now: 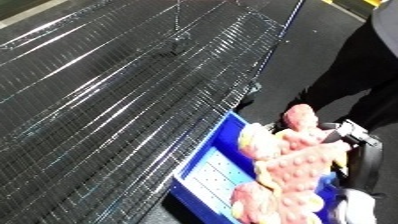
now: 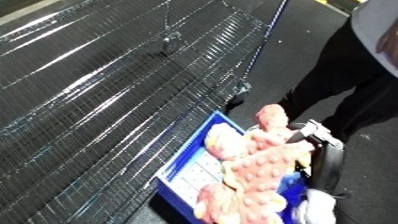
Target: Pick up the object and place it into the box
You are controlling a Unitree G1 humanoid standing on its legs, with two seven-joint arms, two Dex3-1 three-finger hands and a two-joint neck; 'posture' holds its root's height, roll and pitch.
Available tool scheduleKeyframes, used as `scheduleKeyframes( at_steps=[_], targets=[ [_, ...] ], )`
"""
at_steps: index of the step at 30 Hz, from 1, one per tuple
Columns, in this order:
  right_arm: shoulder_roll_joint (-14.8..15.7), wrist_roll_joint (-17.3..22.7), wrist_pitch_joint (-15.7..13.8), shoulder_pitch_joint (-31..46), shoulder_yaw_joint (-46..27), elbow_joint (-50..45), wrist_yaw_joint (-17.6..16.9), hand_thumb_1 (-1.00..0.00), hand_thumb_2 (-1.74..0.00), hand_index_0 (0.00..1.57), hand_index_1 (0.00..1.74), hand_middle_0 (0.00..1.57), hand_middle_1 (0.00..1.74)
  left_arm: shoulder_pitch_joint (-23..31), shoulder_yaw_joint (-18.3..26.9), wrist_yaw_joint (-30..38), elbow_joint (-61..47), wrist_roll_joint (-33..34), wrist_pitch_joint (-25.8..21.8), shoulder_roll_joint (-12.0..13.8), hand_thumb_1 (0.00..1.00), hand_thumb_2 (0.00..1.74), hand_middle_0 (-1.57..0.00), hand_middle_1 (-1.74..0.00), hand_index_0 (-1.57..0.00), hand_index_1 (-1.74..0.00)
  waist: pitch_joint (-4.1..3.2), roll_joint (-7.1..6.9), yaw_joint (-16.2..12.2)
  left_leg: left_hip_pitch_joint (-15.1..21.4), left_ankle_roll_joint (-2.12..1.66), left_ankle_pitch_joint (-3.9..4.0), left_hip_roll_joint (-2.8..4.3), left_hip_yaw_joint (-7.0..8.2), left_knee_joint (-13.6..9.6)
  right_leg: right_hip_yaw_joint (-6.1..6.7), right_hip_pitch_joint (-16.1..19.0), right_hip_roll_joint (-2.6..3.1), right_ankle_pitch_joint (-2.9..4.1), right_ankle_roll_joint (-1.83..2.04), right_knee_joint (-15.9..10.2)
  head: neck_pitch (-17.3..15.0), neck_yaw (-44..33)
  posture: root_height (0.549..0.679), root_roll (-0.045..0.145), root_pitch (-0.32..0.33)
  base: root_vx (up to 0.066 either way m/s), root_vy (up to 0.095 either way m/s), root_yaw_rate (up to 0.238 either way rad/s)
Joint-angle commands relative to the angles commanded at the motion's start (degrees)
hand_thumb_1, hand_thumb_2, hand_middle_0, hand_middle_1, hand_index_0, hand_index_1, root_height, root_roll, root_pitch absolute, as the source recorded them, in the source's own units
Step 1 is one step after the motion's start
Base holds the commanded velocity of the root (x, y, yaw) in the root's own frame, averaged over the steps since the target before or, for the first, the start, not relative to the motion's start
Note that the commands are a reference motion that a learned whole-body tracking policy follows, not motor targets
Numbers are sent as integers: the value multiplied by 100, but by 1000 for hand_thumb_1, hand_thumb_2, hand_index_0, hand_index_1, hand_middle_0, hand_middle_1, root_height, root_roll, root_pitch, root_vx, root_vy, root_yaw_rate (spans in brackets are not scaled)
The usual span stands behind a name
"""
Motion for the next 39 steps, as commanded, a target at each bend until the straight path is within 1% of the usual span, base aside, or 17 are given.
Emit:
scheduleKeyframes(
  at_steps=[2, 7, 9, 12, 14, 17, 22, 27, 33, 36, 39],
  targets=[
    [-20, 126, -56, 12, -45, 120, -16, -1000, -1740, 1570, 1740, 1570, 1740, 9, 4, 28, 56, -33, -27, 0, 1000, 1740, -1570, -1740, -1570, -1740, 0, 11, -42, -10, -1, 3, 6, 30, -4, 15, -20, 10, 31, -1, -29, -42, -21, 644, 71, -120, -16, 21, -87],
    [-3, 195, -112, -11, -174, 407, -192, -750, -1305, 1178, 1305, 1178, 1305, -11, 13, 47, 115, -1, -61, 45, 1000, 1740, -1570, -1740, -1570, -1740, 0, 30, -112, -35, -8, 19, 24, 88, -18, 37, -60, 30, 94, -8, -73, -8, -201, 645, 72, -116, -31, -2, -56],
    [26, 188, -129, -43, -231, 478, -285, -650, -1131, 1020, 1131, 1020, 1131, -17, 19, 48, 97, 5, -83, 56, 1000, 1740, -1570, -1740, -1570, -1740, -4, 46, -124, -31, -9, 24, 30, 95, -31, 39, -54, 30, 105, -8, -86, 5, -231, 645, 72, -116, -24, -7, -18],
    [60, 261, -156, -91, -264, 615, -361, -500, -870, 785, 870, 785, 870, -23, -8, 28, 90, 15, -95, 72, 1000, 1740, -1570, -1740, -1570, -1740, -29, 73, -122, -15, -10, 38, 33, 98, -59, 34, -35, 29, 111, -7, -94, -6, -279, 645, 73, -118, -7, -7, 4],
    [74, 372, -181, -122, -264, 751, -370, -400, -696, 628, 696, 628, 696, -25, -29, 7, 97, 24, -100, 84, 1000, 1740, -1570, -1740, -1570, -1740, -51, 90, -107, -5, -13, 51, 27, 95, -83, 29, -22, 31, 115, -9, -102, 1, -291, 646, 74, -119, -1, -13, 17],
    [47, 499, -201, -145, -255, 937, -348, -250, -435, 393, 435, 393, 435, -21, -39, -28, 96, 37, -102, 108, 1000, 1740, -1570, -1740, -1570, -1740, -66, 107, -73, -3, -21, 75, 12, 87, -120, 22, -9, 29, 124, -15, -122, -11, -301, 646, 75, -120, -2, -15, 21],
    [13, 489, -175, -110, -213, 1033, -263, 0, 0, 0, 0, 0, 0, -13, -19, -88, 115, 80, -67, 138, 1000, 1740, -1570, -1740, -1570, -1740, -73, 132, -18, -14, -26, 123, 0, 74, -190, 7, 0, 25, 126, -18, -158, -6, -334, 647, 76, -117, -5, -19, 26],
    [9, 356, -108, -74, -155, 977, -245, 0, 0, 0, 0, 0, 0, 2, -5, -123, 93, 135, -44, 159, 1000, 1740, -1570, -1740, -1570, -1740, -86, 126, 41, -23, -28, 161, 5, 60, -228, -13, 3, 43, 104, -21, -161, -40, -388, 648, 76, -113, 1, -24, 22],
    [76, 308, -73, -56, -74, 948, -237, 0, 0, 0, 0, 0, 0, 38, 1, -153, 42, 154, -13, 167, 1000, 1740, -1570, -1740, -1570, -1740, -98, 96, 129, -42, -31, 195, 34, 26, -247, -28, -3, 68, 76, -23, -151, -59, -474, 648, 75, -109, 9, -29, 30],
    [102, 322, -47, -49, -5, 936, -182, 0, 0, 0, 0, 0, 0, 52, 13, -180, 7, 158, 5, 184, 1000, 1740, -1570, -1740, -1570, -1740, -103, 76, 179, -51, -36, 207, 46, 12, -253, -43, -9, 77, 67, -24, -142, -51, -558, 648, 74, -107, 7, -27, 39],
    [105, 288, -5, -43, 95, 866, -94, 0, 0, 0, 0, 0, 0, 72, 40, -191, -33, 158, 22, 193, 1000, 1740, -1570, -1740, -1570, -1740, -103, 59, 237, -64, -37, 218, 47, -5, -252, -60, -15, 86, 54, -26, -121, -110, -788, 648, 74, -106, 8, -22, 36]
  ],
)
